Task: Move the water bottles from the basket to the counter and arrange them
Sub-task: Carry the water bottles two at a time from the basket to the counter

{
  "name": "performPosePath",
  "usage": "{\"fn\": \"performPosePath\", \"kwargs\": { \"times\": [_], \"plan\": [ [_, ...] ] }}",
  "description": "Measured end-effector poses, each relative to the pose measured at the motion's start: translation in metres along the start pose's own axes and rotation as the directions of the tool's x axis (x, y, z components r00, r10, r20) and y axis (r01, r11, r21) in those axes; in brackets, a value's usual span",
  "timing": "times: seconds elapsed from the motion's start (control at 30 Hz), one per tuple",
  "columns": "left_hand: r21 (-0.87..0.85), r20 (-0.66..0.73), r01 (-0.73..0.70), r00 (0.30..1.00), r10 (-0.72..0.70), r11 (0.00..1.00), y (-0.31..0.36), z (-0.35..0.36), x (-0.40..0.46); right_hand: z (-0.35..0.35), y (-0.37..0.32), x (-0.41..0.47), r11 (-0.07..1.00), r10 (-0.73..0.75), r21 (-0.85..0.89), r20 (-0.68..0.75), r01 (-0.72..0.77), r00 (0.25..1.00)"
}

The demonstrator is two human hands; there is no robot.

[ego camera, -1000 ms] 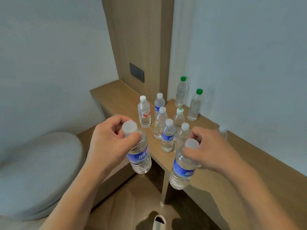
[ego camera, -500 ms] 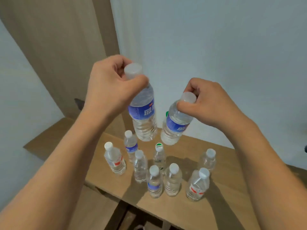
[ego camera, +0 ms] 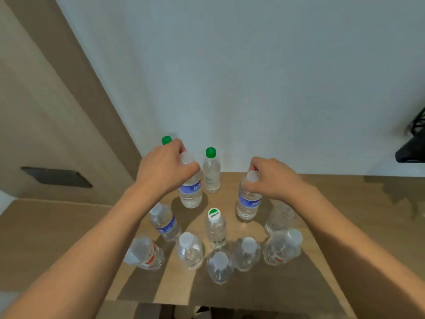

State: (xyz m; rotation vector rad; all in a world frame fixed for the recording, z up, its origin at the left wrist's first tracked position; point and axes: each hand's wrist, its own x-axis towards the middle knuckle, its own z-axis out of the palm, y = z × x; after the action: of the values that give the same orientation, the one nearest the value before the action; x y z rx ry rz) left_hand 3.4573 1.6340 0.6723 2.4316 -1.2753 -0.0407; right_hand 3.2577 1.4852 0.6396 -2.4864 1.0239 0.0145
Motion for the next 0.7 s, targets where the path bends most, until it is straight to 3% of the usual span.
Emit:
{"fn": "performPosePath", "kwargs": {
  "times": [0.33,0.53,0.7],
  "plan": [
    [0.154,0.303,-0.077,0.953,0.027,0.985,-0.03,0.074,0.006,0.052,0.022,0.02,0.997,0.077,-0.002,0.172,-0.078,0.982],
    [0.181,0.405,-0.109,0.914,0.027,0.977,-0.032,0.091,0.003,0.056,0.019,0.025,0.996,0.08,0.021,0.204,-0.086,0.976],
    [0.17,0.412,-0.078,0.911,0.001,0.982,-0.033,0.099,0.005,0.056,0.018,0.03,0.991,0.103,0.056,0.215,-0.118,0.971]
  ]
}}
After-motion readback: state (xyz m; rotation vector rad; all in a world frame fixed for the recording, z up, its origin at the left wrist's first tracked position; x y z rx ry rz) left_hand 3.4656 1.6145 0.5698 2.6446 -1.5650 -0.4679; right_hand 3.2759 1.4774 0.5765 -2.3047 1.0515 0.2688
